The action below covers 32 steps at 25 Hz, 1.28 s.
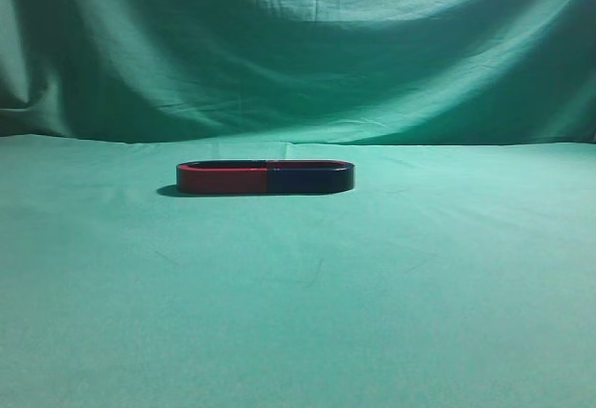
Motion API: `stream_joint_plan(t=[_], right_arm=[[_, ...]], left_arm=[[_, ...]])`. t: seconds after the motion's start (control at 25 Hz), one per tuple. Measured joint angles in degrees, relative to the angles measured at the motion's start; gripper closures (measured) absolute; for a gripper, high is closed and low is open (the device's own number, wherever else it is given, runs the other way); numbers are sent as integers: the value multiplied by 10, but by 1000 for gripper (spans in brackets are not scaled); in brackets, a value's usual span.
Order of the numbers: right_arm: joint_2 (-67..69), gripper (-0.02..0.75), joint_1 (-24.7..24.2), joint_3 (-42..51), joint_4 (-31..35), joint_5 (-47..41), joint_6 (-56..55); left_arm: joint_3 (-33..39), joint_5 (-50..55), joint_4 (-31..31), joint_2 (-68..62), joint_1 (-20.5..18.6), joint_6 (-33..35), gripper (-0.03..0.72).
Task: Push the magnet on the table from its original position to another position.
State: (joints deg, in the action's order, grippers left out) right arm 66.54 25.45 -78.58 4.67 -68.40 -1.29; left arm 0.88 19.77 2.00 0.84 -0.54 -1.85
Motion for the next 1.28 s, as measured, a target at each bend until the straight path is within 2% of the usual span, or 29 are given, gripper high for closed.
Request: stream_joint_plan(t=[0.48, 0.68, 1.08, 1.28], right_arm=[[-308, 738, 0, 264, 1, 154, 1], [-404, 738, 0, 345, 2, 208, 1], [-444, 738, 0, 371, 17, 170, 15], [-457, 738, -6, 415, 0, 239, 32]], left_arm=[[0, 0, 0, 0, 0, 0, 289], [0, 0, 0, 0, 0, 0, 289], [0, 0, 0, 0, 0, 0, 289], [0, 0, 0, 0, 0, 0, 289]])
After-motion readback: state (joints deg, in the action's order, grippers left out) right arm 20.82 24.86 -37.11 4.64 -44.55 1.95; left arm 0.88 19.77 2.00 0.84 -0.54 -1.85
